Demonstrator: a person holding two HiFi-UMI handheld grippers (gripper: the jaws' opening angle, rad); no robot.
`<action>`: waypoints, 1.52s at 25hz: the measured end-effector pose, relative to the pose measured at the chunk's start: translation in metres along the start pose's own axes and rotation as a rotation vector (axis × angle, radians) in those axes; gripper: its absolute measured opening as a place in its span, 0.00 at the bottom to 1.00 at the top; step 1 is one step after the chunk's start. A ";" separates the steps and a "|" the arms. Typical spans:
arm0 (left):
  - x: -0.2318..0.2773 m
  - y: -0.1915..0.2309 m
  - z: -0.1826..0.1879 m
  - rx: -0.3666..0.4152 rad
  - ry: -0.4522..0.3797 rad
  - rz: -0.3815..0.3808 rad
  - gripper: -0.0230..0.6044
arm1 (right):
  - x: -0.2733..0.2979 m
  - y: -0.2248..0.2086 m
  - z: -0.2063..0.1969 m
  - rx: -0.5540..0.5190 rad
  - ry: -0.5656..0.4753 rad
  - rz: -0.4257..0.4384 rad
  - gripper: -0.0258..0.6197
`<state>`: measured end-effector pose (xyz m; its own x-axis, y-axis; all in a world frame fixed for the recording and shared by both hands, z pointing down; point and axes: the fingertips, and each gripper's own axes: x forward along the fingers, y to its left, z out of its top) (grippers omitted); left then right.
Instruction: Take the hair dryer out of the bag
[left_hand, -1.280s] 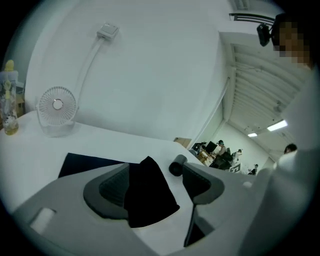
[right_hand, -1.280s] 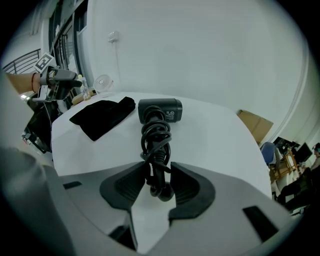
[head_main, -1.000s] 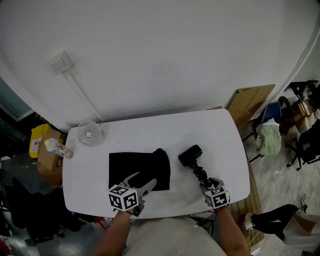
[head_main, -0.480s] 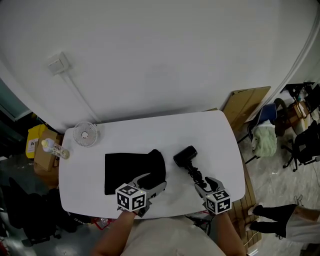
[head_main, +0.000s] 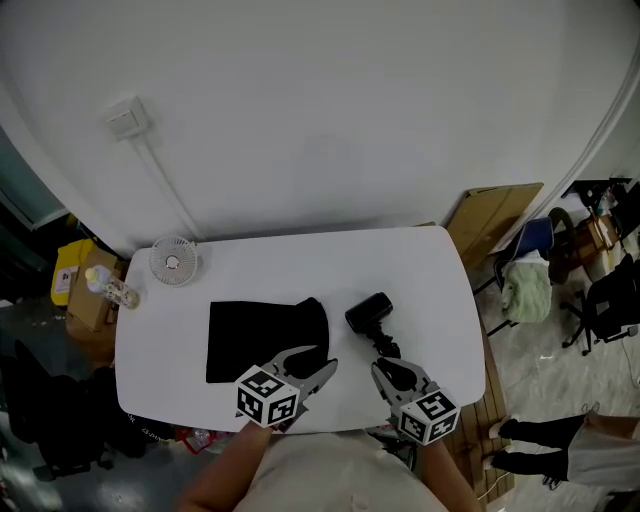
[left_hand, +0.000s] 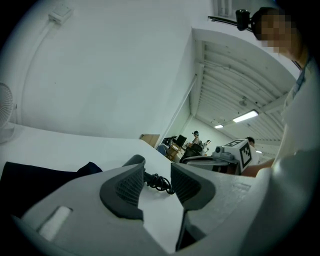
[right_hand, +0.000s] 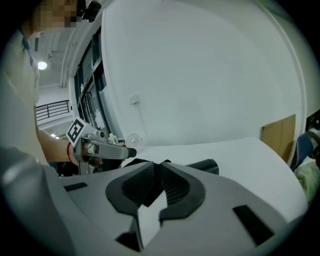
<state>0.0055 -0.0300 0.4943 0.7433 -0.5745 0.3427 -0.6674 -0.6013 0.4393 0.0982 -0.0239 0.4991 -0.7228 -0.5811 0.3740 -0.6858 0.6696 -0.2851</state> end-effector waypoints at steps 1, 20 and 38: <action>-0.002 -0.002 0.001 0.006 -0.006 0.004 0.28 | -0.001 0.005 0.001 -0.002 -0.008 0.010 0.12; -0.002 -0.043 0.000 0.048 -0.087 -0.060 0.06 | -0.021 0.028 0.007 -0.041 -0.019 0.039 0.06; -0.024 -0.067 0.016 0.106 -0.276 -0.103 0.06 | -0.034 0.049 0.042 -0.078 -0.156 0.126 0.06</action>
<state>0.0314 0.0148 0.4435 0.7763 -0.6279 0.0565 -0.6011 -0.7102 0.3664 0.0854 0.0094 0.4348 -0.8107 -0.5513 0.1970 -0.5853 0.7715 -0.2496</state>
